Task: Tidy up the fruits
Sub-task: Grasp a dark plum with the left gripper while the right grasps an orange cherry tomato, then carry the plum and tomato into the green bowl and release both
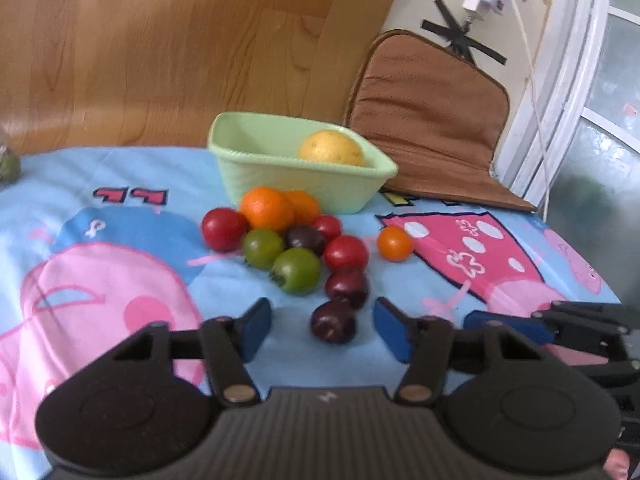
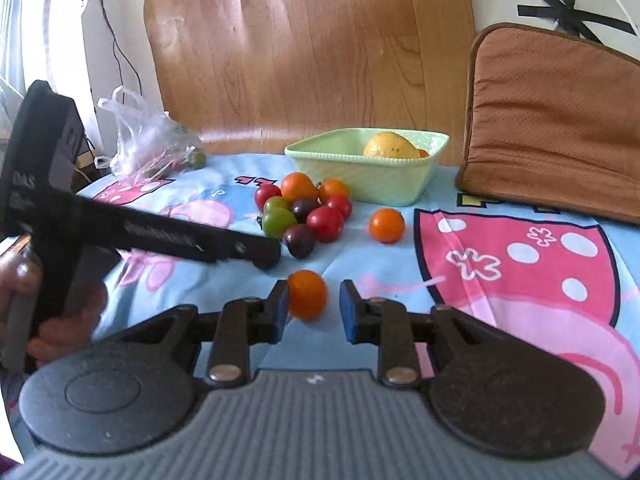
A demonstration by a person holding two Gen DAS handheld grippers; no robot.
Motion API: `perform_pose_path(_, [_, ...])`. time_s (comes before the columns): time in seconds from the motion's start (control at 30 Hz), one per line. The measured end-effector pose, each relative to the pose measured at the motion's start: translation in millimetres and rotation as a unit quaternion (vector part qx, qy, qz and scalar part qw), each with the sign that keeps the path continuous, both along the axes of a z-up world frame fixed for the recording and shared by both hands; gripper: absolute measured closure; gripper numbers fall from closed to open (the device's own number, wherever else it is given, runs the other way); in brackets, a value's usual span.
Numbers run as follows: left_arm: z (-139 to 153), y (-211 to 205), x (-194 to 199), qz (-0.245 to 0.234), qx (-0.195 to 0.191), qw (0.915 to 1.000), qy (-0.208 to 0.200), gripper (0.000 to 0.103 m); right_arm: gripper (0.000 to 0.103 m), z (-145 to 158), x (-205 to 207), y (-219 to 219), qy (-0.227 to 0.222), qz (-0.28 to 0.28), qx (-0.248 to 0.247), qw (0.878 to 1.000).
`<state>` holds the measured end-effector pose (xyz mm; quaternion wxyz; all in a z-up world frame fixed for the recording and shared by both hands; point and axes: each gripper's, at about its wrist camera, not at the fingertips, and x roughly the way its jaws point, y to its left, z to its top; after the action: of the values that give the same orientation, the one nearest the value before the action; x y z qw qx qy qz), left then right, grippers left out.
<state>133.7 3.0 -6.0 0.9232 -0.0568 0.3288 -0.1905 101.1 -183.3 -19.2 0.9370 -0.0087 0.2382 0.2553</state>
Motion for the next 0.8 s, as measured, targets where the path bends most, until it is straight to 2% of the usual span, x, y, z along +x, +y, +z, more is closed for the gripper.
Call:
perform_pose_path(0.07, [-2,-7,3,-0.007,0.006,0.9999,0.005,0.073,0.061,-1,2,3,0.004,0.002,-0.003,1.0])
perform_pose_path(0.1, [-2,-8,2,-0.004,0.013,0.9999,0.001,0.077,0.061,-2,2,5,0.005,0.002,-0.007,1.0])
perform_pose_path(0.3, [-1,-7,-18,-0.015,0.007,0.9999,0.002,0.077,0.063,-9,0,18,0.009,0.01,-0.035,0.999])
perform_pose_path(0.33, [-1,-6,-23,-0.015,0.007,0.9999,0.003,0.077,0.065,-9,0,18,0.011,0.011,-0.037,0.999])
perform_pose_path(0.37, [-1,-5,-28,-0.015,0.005,0.9999,0.003,0.077,0.073,-9,-1,18,0.008,0.011,-0.037,0.999])
perform_pose_path(0.53, [1,3,-53,-0.011,-0.003,0.9999,0.0,0.077,0.073,-10,-9,20,0.003,0.015,-0.044,0.999])
perform_pose_path(0.8, [0,4,-79,-0.022,0.002,0.9997,-0.008,0.076,0.073,-11,-49,20,-0.015,0.033,-0.059,0.998])
